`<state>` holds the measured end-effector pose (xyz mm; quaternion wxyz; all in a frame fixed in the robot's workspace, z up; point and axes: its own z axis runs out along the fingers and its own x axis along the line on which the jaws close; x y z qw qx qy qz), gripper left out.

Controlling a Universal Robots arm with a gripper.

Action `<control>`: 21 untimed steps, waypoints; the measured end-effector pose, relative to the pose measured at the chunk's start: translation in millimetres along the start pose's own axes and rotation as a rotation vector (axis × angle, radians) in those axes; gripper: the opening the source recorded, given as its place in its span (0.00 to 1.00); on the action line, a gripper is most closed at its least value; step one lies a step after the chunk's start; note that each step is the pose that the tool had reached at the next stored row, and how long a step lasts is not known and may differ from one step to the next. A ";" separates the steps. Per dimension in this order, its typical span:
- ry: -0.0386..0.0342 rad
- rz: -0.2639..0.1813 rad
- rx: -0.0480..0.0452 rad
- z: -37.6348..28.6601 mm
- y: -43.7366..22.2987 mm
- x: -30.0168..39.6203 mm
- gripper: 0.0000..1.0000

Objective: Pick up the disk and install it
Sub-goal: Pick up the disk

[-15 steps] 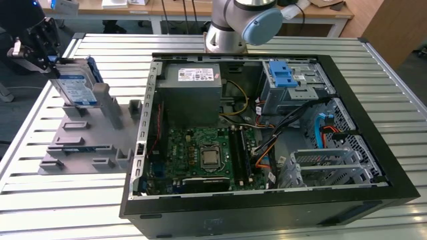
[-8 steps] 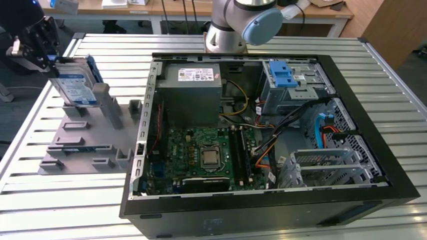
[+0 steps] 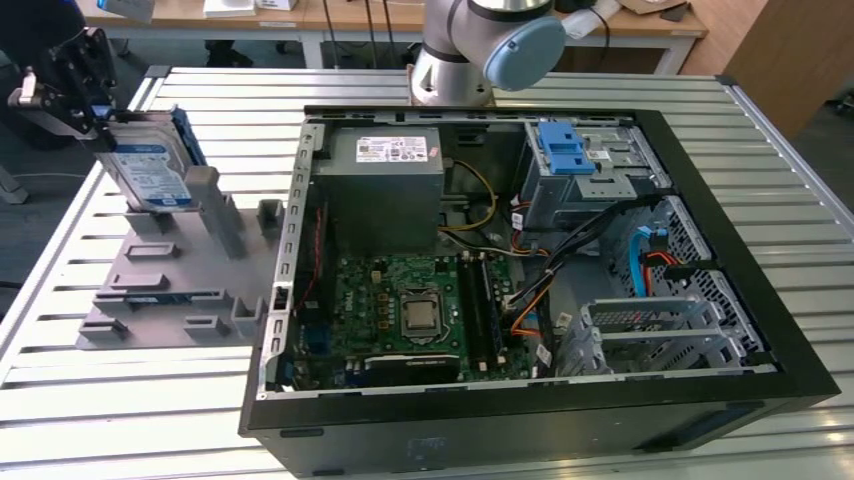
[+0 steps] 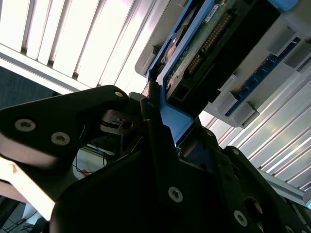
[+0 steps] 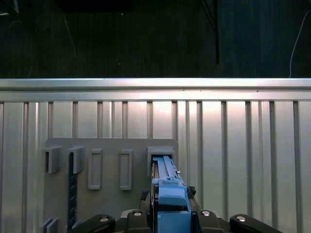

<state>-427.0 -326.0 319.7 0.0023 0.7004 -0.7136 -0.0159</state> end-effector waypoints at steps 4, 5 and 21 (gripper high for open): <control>-0.0006 0.000 -0.0002 -0.1 0.0 0.0 0.36; -0.0007 0.000 -0.0002 -0.1 0.0 0.0 0.36; -0.0021 0.000 -0.0002 -7.1 0.2 -0.1 0.36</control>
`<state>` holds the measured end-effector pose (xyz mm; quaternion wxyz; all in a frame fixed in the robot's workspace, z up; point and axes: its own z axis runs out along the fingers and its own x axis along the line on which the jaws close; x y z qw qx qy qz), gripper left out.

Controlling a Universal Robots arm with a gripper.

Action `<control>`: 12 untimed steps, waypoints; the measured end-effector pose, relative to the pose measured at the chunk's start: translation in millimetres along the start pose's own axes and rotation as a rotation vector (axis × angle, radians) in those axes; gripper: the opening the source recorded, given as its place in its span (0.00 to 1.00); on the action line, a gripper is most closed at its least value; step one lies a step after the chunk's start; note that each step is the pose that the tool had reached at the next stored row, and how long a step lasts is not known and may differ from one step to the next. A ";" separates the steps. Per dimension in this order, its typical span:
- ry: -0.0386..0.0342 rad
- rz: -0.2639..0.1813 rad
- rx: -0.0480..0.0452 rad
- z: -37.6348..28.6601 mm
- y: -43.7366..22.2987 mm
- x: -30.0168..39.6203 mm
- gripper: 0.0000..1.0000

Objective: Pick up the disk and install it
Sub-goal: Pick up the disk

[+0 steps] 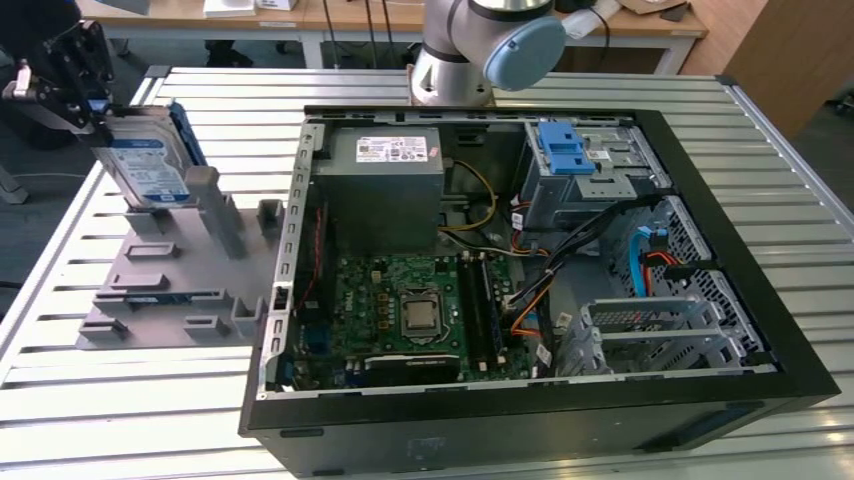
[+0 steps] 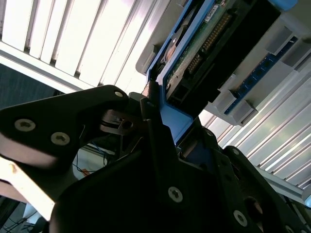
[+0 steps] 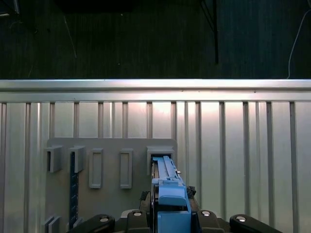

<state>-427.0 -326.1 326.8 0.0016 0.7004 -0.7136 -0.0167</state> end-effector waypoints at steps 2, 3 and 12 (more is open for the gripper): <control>-0.0001 0.000 0.0000 -2.0 0.1 -0.1 0.36; -0.0004 0.000 0.0000 -2.8 0.1 -0.1 0.36; -0.0004 0.000 -0.0001 -11.4 0.3 -0.2 0.36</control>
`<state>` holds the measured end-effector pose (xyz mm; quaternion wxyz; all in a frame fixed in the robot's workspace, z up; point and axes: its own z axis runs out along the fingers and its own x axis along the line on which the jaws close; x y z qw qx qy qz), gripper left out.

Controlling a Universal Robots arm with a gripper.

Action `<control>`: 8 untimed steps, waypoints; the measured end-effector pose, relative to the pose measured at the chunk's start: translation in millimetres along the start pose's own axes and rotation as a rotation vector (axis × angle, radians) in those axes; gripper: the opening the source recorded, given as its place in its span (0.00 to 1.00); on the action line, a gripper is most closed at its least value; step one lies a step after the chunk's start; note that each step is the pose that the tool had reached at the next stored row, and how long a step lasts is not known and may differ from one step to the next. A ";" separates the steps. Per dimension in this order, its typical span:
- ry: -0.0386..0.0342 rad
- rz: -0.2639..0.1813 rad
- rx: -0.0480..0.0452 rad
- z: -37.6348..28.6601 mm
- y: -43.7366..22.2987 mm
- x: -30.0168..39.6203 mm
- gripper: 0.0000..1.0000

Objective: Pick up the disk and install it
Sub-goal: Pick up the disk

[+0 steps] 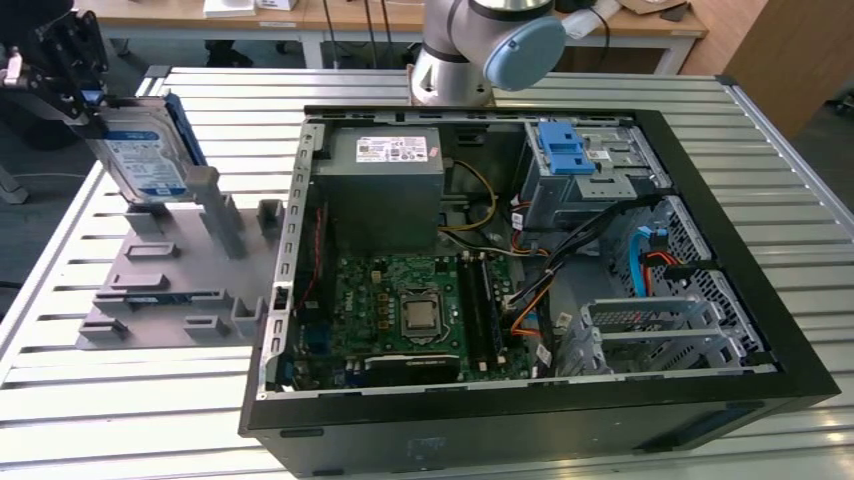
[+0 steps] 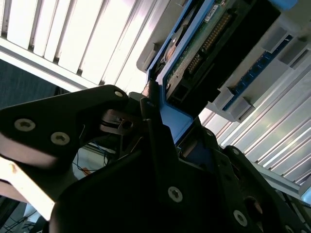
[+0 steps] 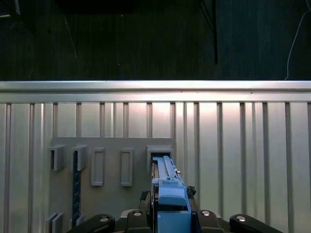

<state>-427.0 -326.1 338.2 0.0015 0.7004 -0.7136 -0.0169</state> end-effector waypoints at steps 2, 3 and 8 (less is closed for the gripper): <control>0.0000 0.000 0.0000 -3.0 0.1 -0.1 0.36; 0.0000 0.000 0.0000 -4.4 0.1 -0.1 0.36; 0.0000 0.000 0.0000 -10.4 0.3 -0.2 0.36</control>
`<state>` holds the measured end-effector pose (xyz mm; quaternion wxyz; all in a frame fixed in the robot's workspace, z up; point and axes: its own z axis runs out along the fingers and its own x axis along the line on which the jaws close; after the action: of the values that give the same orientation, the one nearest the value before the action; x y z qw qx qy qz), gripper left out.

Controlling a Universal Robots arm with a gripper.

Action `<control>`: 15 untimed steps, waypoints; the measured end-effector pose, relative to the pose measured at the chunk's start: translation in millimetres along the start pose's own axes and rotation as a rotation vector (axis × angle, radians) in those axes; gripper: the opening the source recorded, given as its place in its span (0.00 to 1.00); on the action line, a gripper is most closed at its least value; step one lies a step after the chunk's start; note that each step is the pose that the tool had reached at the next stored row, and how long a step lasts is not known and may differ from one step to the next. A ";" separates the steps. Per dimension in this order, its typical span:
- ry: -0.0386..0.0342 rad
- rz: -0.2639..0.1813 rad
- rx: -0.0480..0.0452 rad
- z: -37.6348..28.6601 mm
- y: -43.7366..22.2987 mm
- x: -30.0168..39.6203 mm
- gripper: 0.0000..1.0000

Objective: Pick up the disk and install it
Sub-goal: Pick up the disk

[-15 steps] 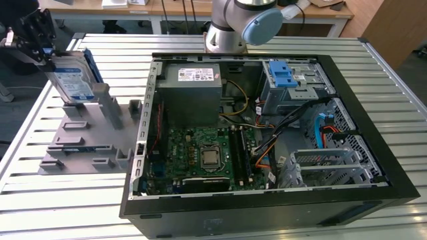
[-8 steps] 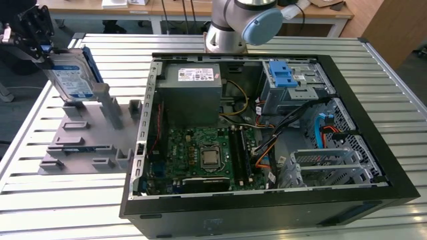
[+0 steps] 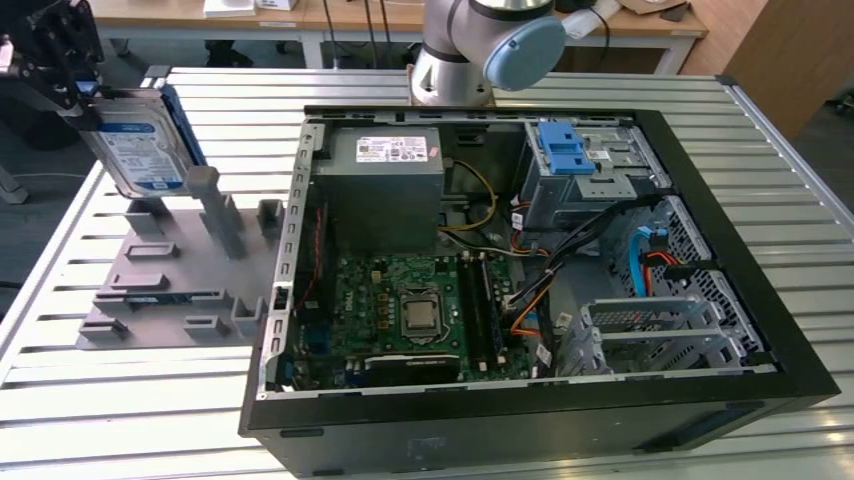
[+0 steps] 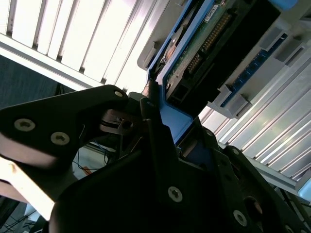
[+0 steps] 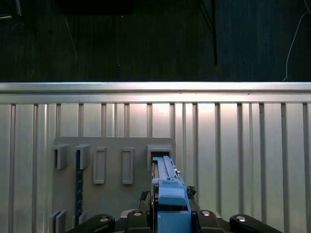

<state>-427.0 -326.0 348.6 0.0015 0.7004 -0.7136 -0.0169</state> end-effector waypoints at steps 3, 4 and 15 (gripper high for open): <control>-0.0001 0.000 0.0001 -3.1 0.0 -0.1 0.36; -0.0001 0.000 0.0001 -3.8 0.1 -0.1 0.36; -0.0008 0.000 0.0000 -6.6 0.2 -0.1 0.36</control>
<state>-427.0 -326.1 355.2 0.0012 0.7004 -0.7136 -0.0172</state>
